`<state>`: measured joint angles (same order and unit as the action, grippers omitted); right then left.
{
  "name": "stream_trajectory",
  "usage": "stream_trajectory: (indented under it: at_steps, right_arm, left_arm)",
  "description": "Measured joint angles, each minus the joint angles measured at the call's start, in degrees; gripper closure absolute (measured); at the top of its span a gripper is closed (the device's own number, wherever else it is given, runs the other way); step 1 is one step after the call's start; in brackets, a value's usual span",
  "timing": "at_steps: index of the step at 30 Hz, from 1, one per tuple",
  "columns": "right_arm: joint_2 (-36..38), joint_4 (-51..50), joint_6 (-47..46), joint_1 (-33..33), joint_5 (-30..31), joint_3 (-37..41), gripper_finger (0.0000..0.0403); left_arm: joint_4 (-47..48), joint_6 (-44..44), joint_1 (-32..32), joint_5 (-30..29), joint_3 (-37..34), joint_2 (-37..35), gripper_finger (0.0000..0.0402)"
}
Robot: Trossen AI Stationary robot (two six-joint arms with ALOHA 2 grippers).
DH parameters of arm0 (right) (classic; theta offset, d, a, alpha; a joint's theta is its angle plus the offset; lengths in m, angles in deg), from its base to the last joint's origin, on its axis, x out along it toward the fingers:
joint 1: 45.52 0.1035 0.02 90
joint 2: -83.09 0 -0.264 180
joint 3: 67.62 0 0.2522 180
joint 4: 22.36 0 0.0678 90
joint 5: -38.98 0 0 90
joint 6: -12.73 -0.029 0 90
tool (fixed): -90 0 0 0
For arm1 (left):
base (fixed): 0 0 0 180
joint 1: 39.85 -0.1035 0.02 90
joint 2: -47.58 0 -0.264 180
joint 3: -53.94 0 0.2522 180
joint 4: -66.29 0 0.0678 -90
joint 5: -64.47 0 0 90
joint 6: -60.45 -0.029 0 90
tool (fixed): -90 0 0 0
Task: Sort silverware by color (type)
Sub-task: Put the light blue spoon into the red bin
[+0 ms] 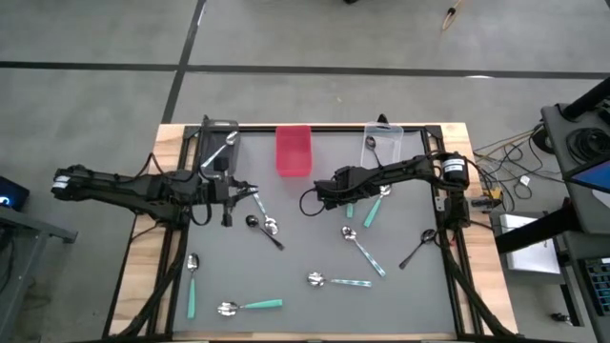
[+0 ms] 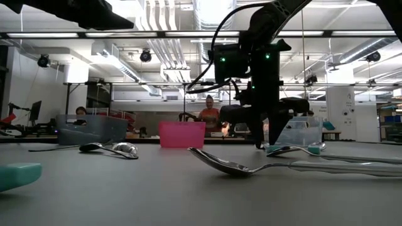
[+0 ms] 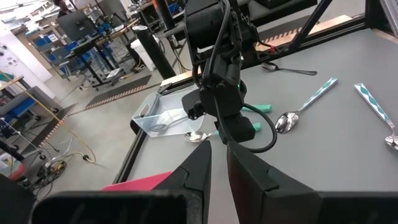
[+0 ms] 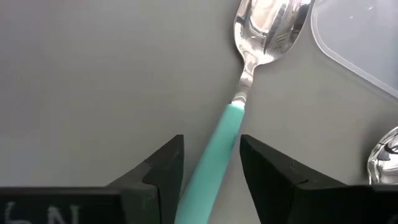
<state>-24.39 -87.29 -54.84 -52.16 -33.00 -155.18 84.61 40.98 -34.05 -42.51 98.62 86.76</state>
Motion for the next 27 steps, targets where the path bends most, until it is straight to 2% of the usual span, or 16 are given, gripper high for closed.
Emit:
stream_trajectory:
  at_steps: [6, 18, 22, 27]
  right_arm:
    - [0.00, 0.22, -0.02, 0.00, -0.09, 0.11, 0.0233]
    - [0.31, 5.60, -0.41, 0.38, 0.12, 4.11, 0.0235]
    - [0.29, 6.81, -0.33, 1.06, 0.74, 4.48, 0.0263]
    - [0.22, 7.62, -0.63, 1.77, 0.68, 4.48, 0.0322]
  left_arm:
    - [0.00, 0.00, 0.00, 0.00, 0.00, 0.00, 0.0368]
    - [0.00, 0.00, 0.00, 0.00, 0.02, 0.00, 0.0367]
    - [0.00, 0.00, 0.00, 0.00, 0.02, 0.00, 0.0367]
    - [0.00, 0.00, 0.00, 0.00, 0.02, 0.00, 0.0367]
